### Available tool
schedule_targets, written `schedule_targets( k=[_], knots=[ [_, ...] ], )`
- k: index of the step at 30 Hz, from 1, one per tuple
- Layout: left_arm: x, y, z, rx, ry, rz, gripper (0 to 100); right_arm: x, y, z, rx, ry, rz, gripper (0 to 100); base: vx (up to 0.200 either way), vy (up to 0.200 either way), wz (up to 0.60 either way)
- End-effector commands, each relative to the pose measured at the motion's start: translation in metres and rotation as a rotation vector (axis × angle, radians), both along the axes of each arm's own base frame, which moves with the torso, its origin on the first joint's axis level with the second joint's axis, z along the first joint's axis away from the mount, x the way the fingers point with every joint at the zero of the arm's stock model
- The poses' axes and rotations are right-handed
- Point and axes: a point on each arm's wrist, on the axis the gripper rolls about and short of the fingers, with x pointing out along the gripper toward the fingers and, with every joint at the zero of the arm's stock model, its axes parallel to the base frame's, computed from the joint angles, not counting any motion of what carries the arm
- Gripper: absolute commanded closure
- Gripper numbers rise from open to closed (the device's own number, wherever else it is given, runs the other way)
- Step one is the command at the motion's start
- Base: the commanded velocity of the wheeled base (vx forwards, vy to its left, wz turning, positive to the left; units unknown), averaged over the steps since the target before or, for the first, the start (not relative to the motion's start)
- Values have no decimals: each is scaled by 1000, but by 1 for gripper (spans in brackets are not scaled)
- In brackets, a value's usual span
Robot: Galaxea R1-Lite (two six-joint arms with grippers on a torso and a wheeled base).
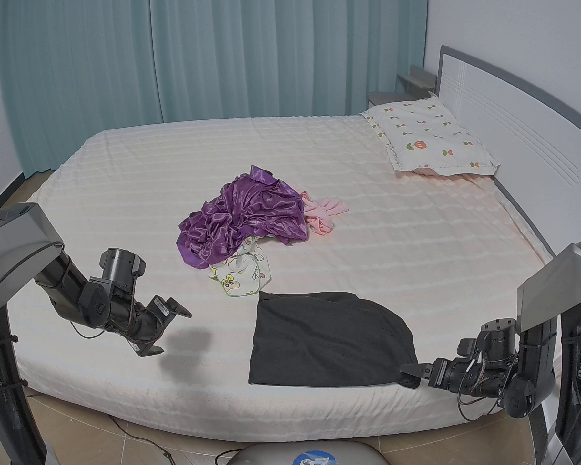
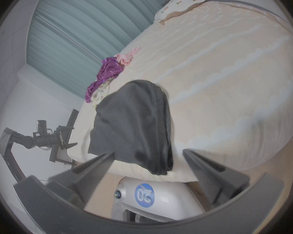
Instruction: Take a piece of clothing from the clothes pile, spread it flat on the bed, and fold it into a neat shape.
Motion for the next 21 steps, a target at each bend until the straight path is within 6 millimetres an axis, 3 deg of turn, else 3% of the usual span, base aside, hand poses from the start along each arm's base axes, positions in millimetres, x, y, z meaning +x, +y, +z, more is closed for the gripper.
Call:
schedule_targets(
  k=[1, 8, 13, 19, 20, 21],
  knots=[
    [0, 0, 0, -1, 1, 2, 0, 28, 4, 19, 72, -134, -39, 0, 0, 0, 0],
    [0, 0, 0, -1, 1, 2, 0, 80, 10, -20, 69, -134, -55, 0, 0, 0, 0],
    [0, 0, 0, -1, 1, 2, 0, 108, 10, -25, 70, -139, -71, 0, 0, 0, 0],
    [0, 0, 0, -1, 2, 2, 0, 124, 11, -26, 76, -137, -81, 0, 0, 0, 0],
    [0, 0, 0, -1, 1, 2, 0, 124, 11, -26, 75, -139, -82, 100, 0, 0, 0],
    [0, 0, 0, -1, 2, 2, 0, 124, 11, -26, 77, -140, -83, 100, 0, 0, 0]
  ],
)
